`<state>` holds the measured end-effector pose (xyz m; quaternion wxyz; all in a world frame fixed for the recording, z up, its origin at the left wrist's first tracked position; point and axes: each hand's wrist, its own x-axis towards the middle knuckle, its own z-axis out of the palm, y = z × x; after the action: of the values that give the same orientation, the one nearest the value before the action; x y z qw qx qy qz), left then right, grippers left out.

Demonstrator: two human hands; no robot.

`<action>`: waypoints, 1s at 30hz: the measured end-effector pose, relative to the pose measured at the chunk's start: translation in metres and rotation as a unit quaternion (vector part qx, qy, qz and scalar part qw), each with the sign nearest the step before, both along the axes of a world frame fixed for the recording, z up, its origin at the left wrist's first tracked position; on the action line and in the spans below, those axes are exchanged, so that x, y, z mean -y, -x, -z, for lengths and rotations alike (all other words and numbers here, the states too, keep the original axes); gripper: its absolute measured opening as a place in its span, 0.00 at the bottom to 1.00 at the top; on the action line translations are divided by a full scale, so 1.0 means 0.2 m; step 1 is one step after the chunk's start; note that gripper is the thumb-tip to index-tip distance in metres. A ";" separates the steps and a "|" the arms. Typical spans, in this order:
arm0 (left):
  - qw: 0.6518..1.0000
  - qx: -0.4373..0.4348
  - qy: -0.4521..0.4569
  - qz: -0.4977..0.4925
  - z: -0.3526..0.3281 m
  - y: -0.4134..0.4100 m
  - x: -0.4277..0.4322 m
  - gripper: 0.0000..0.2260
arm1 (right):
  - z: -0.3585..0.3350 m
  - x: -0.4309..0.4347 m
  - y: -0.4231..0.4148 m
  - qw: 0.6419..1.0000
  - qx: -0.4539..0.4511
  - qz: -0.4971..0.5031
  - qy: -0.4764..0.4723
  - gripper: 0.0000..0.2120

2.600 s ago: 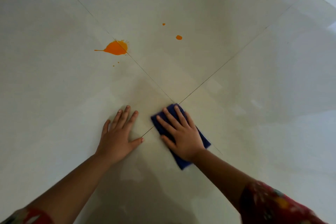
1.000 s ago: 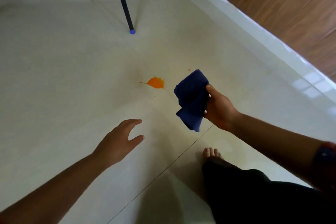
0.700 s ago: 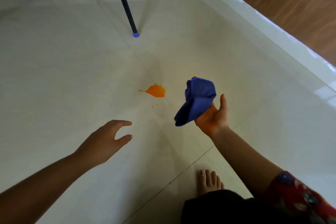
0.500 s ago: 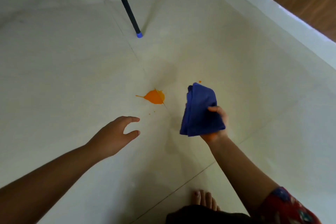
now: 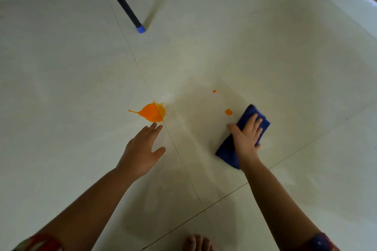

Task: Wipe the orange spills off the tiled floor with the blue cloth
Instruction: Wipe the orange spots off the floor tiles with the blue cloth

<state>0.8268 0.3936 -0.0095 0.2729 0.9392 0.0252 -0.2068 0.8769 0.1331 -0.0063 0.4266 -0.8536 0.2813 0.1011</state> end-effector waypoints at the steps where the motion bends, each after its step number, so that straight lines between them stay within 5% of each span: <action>1: 1.000 0.003 -0.006 0.008 0.01 0.01 0.01 0.30 | 0.06 0.00 -0.01 0.998 -0.024 -0.030 0.054 0.40; 5: 0.999 0.013 -0.034 0.041 0.05 0.02 0.01 0.31 | 0.27 0.04 -0.01 0.959 -0.012 -0.114 0.259 0.32; 8: 0.998 0.033 -0.036 0.049 0.08 0.02 0.02 0.32 | 0.38 0.04 -0.01 0.943 -0.044 -0.137 0.299 0.28; 13: 0.984 0.043 -0.054 0.166 0.14 -0.05 0.12 0.37 | 0.41 0.06 0.21 0.889 0.031 -0.317 0.330 0.32; 20: 0.964 0.052 -0.106 0.238 0.24 -0.08 0.15 0.34 | 0.43 0.24 -0.16 0.927 0.010 -0.173 0.331 0.28; 28: 0.959 0.055 -0.134 0.244 0.24 -0.07 0.16 0.35 | 0.42 0.07 0.02 0.838 0.117 -0.427 0.320 0.25; 30: 0.962 0.052 -0.130 0.236 0.24 -0.07 0.16 0.35 | 0.43 0.22 0.03 0.859 0.125 -0.383 0.314 0.25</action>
<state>0.8412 0.3617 -0.0583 0.0934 0.9554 -0.1846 -0.2108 0.8710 0.0884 -0.0919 0.0948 -0.9882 -0.1070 0.0549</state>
